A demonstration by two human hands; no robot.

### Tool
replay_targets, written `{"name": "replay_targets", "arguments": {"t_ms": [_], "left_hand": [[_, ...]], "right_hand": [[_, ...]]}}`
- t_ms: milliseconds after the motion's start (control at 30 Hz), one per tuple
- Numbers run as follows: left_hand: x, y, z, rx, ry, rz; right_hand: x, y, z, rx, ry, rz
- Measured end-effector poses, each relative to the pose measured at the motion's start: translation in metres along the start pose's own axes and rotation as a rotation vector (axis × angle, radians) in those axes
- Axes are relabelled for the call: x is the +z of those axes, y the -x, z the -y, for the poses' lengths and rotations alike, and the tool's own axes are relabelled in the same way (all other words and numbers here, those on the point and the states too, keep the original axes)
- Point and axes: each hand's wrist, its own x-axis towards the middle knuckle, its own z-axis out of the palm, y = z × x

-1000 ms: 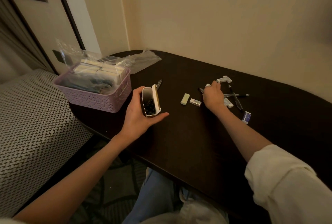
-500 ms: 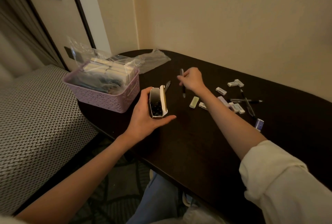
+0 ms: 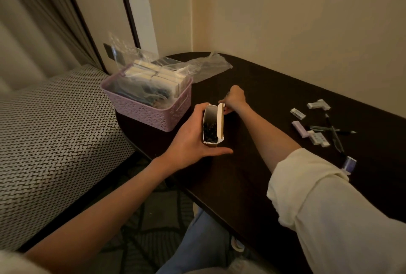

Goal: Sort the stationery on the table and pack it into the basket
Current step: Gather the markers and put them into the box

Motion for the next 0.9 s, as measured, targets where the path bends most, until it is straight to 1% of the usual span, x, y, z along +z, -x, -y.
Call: {"name": "replay_targets", "arguments": {"t_ms": [200,267,300,367,500,567,633,733,900], "left_hand": [[-0.006,0.000,-0.001,0.022,-0.033,0.077],[-0.005,0.000,-0.001,0.022,-0.043,0.088],[-0.004,0.001,-0.002,0.023,-0.045,0.092],[-0.001,0.002,-0.003,0.025,-0.042,0.098],[0.001,0.002,-0.005,0.024,-0.047,0.121],[0.003,0.002,-0.006,0.020,-0.049,0.122],[0.005,0.001,-0.008,0.025,-0.046,0.115],[0.009,-0.001,-0.011,0.040,-0.019,0.104],[0.015,-0.001,-0.016,0.057,0.022,0.067]], "right_hand": [[-0.010,0.018,0.006,0.076,0.041,0.136],[-0.017,0.029,0.004,0.037,-0.037,0.110],[-0.025,0.039,0.004,-0.001,-0.088,0.069],[-0.046,0.064,0.009,-0.114,-0.208,-0.055],[-0.089,0.141,0.024,-0.555,-0.449,-0.335],[-0.100,0.186,0.024,-0.727,-0.599,-0.393],[-0.099,0.225,0.016,-0.820,-0.663,-0.363],[-0.084,0.254,-0.001,-0.844,-0.588,-0.298],[-0.071,0.261,-0.021,-0.752,-0.529,-0.311]]}}
